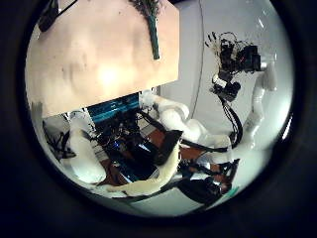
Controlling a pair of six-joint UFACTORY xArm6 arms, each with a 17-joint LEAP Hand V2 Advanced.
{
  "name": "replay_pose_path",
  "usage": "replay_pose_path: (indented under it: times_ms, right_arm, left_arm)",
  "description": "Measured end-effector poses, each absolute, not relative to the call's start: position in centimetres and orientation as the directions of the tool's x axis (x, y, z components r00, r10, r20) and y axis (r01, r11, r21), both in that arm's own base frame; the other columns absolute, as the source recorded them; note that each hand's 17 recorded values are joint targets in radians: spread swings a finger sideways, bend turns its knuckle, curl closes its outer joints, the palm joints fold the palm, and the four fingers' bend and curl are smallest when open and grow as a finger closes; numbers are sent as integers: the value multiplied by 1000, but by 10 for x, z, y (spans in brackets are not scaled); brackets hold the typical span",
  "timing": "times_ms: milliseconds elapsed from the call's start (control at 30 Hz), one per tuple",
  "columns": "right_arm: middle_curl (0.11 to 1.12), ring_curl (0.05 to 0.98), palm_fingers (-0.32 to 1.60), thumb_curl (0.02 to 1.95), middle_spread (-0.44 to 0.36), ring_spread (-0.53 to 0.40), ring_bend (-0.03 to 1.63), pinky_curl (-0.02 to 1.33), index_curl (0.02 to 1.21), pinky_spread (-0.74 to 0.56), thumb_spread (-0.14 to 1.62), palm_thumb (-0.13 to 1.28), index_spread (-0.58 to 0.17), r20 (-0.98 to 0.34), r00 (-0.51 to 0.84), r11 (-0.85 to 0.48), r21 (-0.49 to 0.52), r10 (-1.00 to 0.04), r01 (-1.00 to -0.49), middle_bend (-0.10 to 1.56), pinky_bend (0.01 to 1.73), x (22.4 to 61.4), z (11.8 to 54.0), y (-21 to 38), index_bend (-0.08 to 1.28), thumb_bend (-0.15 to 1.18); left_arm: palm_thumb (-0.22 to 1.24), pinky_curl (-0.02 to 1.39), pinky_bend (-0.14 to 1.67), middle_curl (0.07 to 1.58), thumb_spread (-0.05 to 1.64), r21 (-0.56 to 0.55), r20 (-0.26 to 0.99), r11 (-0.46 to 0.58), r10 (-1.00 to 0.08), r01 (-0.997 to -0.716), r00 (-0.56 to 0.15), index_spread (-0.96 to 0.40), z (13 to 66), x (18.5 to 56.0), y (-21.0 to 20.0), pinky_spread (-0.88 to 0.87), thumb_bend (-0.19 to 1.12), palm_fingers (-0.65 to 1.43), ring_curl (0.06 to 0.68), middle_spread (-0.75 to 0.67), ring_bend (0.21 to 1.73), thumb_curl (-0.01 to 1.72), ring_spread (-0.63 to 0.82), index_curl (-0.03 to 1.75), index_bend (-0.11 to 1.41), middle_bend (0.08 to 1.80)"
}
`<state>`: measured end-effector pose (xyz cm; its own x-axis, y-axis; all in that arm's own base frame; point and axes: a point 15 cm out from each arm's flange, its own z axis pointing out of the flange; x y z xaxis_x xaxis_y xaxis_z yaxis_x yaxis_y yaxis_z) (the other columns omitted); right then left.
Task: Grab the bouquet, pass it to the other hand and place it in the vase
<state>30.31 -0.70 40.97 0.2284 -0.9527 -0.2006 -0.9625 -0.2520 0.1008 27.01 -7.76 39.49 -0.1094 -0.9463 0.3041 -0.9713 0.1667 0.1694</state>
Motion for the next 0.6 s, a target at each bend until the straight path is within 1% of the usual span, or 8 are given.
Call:
replay_pose_path:
  times_ms: [67,233,300,400,500,600]
  right_arm:
    - [343,197,231,253,-83,93,551,165,291,390,1288,258,-400,-232,226,-256,109,-946,-961,209,631,305,406,-2,167,-10]
    - [345,200,246,250,-57,93,555,165,292,392,1293,264,-394,-236,200,-232,119,-951,-965,204,615,302,405,-9,167,-13]
    - [346,200,251,249,-52,97,553,164,293,393,1295,265,-394,-241,184,-221,135,-953,-966,205,608,298,406,-14,170,-13]
    - [347,202,261,247,-51,87,559,164,296,393,1297,267,-395,-242,162,-198,133,-957,-971,201,597,295,411,-21,172,-13]
    - [351,203,283,250,-49,79,564,163,293,389,1295,272,-397,-243,154,-188,124,-958,-974,214,592,289,415,-24,166,-12]
    - [356,204,312,250,-39,72,579,160,292,387,1295,274,-388,-249,137,-173,127,-959,-977,232,580,283,417,-24,167,-13]
  left_arm:
    - [108,120,294,323,1056,171,308,170,-945,-971,-111,-33,395,269,-79,625,-20,243,183,281,399,290,529,419,267,200]
    - [119,115,269,334,1061,172,304,174,-946,-970,-116,-40,400,268,-78,623,-22,267,176,264,376,290,531,426,259,196]
    - [121,114,262,335,1065,168,303,178,-945,-970,-121,-42,405,270,-78,623,-22,271,175,260,371,289,532,428,253,192]
    - [122,114,253,334,1069,173,308,192,-942,-966,-132,-44,404,271,-82,623,-23,276,175,254,366,288,533,430,245,188]
    - [122,114,247,332,1071,202,307,227,-938,-953,-158,-45,400,266,-88,623,-23,280,175,252,362,287,533,432,239,186]
    - [124,116,246,326,1074,236,310,270,-931,-934,-191,-46,395,261,-94,623,-23,277,177,256,362,286,533,436,238,177]
